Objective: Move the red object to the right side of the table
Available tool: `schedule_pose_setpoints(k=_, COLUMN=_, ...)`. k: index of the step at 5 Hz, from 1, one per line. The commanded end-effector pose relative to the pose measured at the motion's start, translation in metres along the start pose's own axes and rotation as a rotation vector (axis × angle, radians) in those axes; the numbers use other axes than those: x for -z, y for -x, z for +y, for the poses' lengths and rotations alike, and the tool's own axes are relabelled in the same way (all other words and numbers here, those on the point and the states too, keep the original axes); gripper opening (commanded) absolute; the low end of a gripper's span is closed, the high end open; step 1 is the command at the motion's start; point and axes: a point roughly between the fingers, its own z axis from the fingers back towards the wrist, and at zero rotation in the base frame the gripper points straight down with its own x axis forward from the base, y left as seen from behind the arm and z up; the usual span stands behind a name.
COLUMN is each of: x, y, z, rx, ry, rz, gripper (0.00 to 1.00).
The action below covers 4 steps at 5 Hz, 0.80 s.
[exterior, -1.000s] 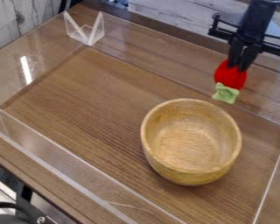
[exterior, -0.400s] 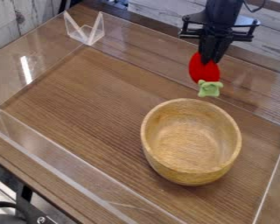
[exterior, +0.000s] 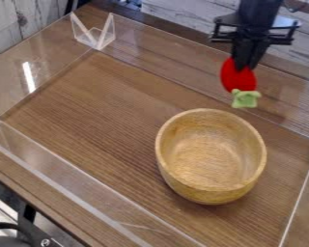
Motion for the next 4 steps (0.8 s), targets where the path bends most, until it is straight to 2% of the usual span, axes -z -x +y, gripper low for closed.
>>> schedule_pose_setpoints(k=1, x=-0.022, y=0.004, z=-0.021, rx=0.01, ry=0.068, rz=-0.046, gripper=0.0)
schedule_pose_setpoints(k=2, x=-0.008, y=0.009, z=-0.027, rx=0.013, ry=0.051, rz=-0.025, gripper=0.0)
schedule_pose_setpoints(k=4, x=0.021, y=0.011, z=-0.038, rx=0.012, ry=0.05, rz=0.015, gripper=0.0)
